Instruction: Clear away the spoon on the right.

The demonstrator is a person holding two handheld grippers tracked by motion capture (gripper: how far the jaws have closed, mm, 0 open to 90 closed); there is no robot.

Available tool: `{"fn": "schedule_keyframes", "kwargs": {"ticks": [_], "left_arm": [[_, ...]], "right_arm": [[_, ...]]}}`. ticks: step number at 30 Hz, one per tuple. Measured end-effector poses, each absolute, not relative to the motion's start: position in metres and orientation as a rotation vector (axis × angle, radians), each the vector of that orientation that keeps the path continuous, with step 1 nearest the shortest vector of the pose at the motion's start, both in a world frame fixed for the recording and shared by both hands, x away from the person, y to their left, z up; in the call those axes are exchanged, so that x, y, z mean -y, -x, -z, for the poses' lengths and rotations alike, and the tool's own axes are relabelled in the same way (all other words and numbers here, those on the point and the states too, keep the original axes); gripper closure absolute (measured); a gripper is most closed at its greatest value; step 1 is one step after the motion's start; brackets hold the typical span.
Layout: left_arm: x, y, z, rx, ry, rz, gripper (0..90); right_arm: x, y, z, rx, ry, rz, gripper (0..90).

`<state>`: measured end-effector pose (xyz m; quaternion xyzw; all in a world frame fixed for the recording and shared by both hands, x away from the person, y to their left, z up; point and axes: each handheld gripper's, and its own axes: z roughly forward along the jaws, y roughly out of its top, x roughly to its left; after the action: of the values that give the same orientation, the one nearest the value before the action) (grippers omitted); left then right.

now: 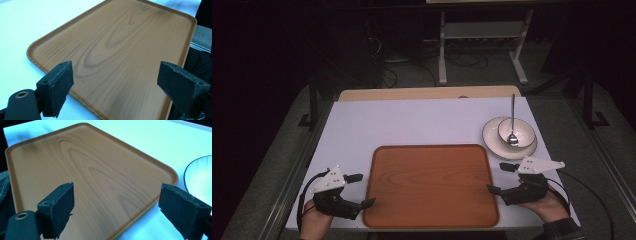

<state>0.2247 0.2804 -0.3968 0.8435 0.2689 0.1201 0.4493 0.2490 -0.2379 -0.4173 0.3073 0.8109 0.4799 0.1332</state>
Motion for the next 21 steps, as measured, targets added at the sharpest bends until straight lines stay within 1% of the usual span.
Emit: {"fn": "schedule_keyframes", "kwargs": {"ticks": [21], "left_arm": [[-0.282, -0.222, 0.397, -0.673, -2.086, -0.303, 13.0]], "right_arm": [[0.240, -0.260, 0.409, -2.311, -0.925, -1.324, 12.5]]}}
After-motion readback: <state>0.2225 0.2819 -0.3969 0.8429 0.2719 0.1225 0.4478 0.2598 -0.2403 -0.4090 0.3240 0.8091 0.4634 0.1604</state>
